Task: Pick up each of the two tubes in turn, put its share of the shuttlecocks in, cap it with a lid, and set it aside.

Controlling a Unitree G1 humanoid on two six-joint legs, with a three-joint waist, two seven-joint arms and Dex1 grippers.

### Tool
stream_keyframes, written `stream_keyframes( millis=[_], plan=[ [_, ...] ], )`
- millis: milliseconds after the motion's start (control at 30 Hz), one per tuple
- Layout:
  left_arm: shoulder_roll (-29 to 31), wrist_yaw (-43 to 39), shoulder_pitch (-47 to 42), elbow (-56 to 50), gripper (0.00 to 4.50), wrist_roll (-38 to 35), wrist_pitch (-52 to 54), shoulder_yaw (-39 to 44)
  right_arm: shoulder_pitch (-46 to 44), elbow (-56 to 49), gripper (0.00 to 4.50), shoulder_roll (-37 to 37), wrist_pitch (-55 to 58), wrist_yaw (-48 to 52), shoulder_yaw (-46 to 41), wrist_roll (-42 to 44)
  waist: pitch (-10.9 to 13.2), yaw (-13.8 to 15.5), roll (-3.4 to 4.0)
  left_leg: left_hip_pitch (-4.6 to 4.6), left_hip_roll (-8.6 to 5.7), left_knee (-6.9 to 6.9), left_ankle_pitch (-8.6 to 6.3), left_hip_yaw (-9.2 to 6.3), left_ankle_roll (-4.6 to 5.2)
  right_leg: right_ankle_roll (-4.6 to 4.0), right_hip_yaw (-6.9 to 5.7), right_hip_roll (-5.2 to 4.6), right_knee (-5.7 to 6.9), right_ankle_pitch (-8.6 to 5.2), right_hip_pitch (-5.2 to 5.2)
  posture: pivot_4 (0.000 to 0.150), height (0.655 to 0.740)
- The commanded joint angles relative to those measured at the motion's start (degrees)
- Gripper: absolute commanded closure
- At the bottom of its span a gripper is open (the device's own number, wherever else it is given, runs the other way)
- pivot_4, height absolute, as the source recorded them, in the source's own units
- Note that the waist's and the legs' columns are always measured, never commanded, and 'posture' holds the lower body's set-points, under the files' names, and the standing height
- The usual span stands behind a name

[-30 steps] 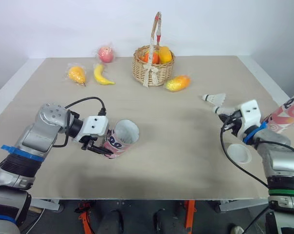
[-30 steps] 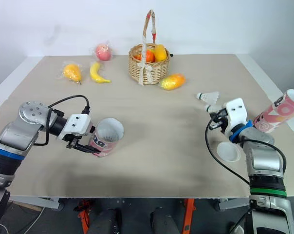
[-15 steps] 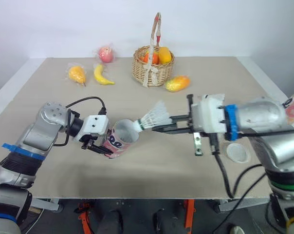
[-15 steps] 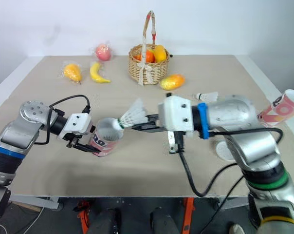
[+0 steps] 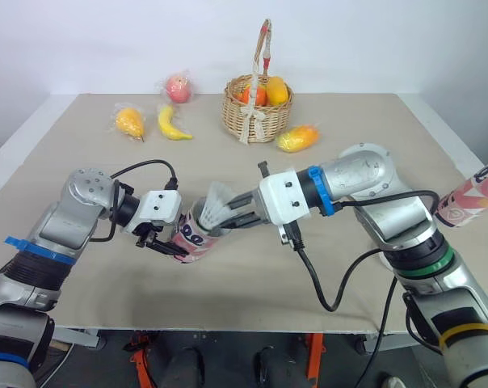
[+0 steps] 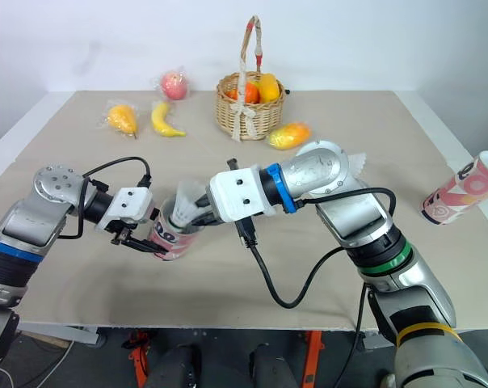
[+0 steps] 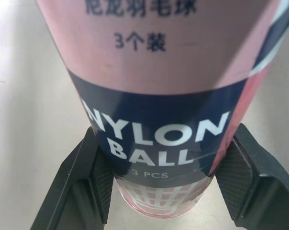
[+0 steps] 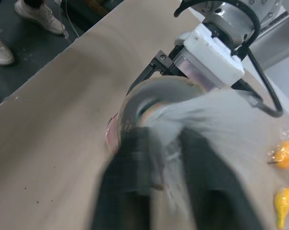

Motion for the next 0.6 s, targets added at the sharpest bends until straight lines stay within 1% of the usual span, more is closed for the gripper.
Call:
stream_keyframes(
  millis=[33, 67, 133, 267, 333, 433, 533, 600],
  plan=[
    [-0.24, -0.65, 1.90, -0.78, 1.83, 0.48, 0.96, -2.63, -0.32, -3.35, 1.57, -0.38, 2.33, 0.66, -3.39, 3.48, 0.00, 0.00, 0.00, 0.00, 0.00, 0.00, 0.00, 0.00, 0.00, -0.01, -0.01, 0.00, 0.00, 0.00, 0.00, 0.150, 0.7400],
    [-0.25, -0.63, 1.99, -0.92, 1.83, 0.44, 1.03, -2.63, -0.15, -3.77, 1.15, -0.73, 3.30, 0.61, -4.14, 4.24, 0.00, 0.01, 0.00, 0.00, 0.00, 0.00, 0.00, 0.00, 0.00, -0.02, -0.01, 0.00, 0.00, 0.00, 0.00, 0.150, 0.7400],
    [-0.27, -0.63, 2.17, -1.19, 1.83, 0.43, 1.04, -2.71, 0.94, -4.53, 1.15, -2.48, 3.44, 0.88, -5.82, 4.92, 0.00, 0.08, 0.00, 0.00, 0.00, -0.01, 0.00, -0.01, 0.00, -0.03, -0.01, -0.02, 0.00, 0.00, 0.01, 0.150, 0.7400],
    [-0.33, -0.32, 2.42, -1.57, 1.83, 0.25, 1.14, -2.64, 5.79, -4.39, 1.15, -6.47, 6.60, -4.86, -15.24, 6.65, -0.01, 0.30, -0.03, -0.02, -0.08, 0.00, 0.00, -0.01, -0.01, 0.00, -0.03, -0.12, -0.01, -0.01, 0.05, 0.150, 0.7400],
    [-0.24, -0.22, 2.73, -1.85, 1.83, 0.25, 1.18, -2.64, 8.74, -1.97, 1.15, -7.10, 8.95, -11.26, -21.39, 6.04, -0.01, 0.30, -0.04, -0.02, -0.08, 0.00, 0.00, -0.01, -0.01, -0.01, -0.02, -0.12, -0.01, -0.01, 0.04, 0.150, 0.7400],
    [-0.16, -0.11, 3.05, -1.93, 1.83, 0.24, 1.22, -2.60, 12.74, 5.31, 1.15, -7.14, 12.71, -22.51, -30.64, 4.22, -0.05, 0.38, -0.10, 0.00, -0.07, -0.01, 0.00, -0.04, -0.01, -0.03, -0.05, -0.07, 0.00, 0.00, 0.05, 0.150, 0.7400],
    [-0.03, -0.06, 3.27, -2.06, 1.83, 0.19, 1.21, -2.57, 14.31, 10.66, 1.15, -6.45, 14.68, -30.08, -35.49, 3.52, -0.07, 0.39, -0.09, 0.00, -0.09, 0.00, 0.00, -0.01, -0.01, -0.03, -0.03, -0.10, -0.01, 0.00, 0.08, 0.150, 0.7400],
    [0.06, -0.11, 3.42, -2.06, 1.83, 0.17, 1.10, -2.47, 15.06, 14.56, 1.15, -6.44, 14.64, -34.48, -36.49, 1.31, -0.09, 0.27, -0.05, 0.03, -0.10, -0.04, -0.01, 0.05, 0.00, -0.03, 0.06, -0.09, 0.00, 0.00, 0.06, 0.150, 0.7400]
  ],
)
